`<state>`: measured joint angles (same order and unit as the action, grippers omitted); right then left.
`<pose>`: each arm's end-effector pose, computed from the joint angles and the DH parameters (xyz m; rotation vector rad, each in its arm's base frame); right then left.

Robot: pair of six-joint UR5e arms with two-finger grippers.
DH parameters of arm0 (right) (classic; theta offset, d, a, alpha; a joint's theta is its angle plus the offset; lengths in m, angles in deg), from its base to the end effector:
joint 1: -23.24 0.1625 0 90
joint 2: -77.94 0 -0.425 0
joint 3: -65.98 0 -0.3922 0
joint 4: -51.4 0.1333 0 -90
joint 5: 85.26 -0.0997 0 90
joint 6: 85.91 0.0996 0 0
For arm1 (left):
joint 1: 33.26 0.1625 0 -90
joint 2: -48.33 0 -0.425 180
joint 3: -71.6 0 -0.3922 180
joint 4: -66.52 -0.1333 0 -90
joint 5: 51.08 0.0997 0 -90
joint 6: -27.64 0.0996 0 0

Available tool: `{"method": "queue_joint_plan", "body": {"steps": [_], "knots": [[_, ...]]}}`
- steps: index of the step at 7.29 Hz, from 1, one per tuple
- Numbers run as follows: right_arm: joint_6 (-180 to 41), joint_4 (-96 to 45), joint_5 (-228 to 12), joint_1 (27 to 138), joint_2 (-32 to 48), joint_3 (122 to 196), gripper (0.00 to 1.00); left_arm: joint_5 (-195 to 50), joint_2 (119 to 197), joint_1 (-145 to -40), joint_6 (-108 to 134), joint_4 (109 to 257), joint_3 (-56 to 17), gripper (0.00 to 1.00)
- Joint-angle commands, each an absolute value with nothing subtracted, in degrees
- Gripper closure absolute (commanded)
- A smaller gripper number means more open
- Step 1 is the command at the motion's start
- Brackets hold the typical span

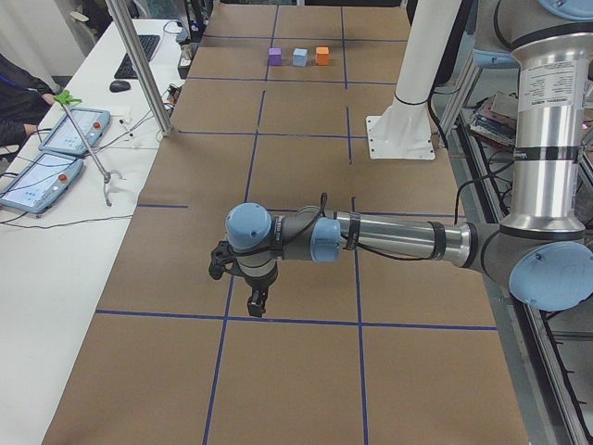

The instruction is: Place blue block between orange and purple blocks

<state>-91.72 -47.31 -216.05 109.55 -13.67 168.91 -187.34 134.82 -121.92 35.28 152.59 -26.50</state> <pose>0.0375 -0.4791 0.5811 0.0568 -0.7118 -0.1749 -0.0504 -0.4667 0.6230 0.0553 0.8064 0.1528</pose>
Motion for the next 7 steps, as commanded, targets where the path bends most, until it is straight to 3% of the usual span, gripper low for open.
{"method": "queue_joint_plan", "body": {"steps": [1,7], "knots": [[-91.8,-47.2,-216.4,109.6,-13.7,168.9,0.0,-187.2,134.1,-121.7,35.5,152.6,-26.2,0.0],[-91.8,-47.0,-216.5,109.6,-13.9,168.9,0.0,-187.3,134.1,-121.7,35.5,152.6,-27.2,0.0]]}}
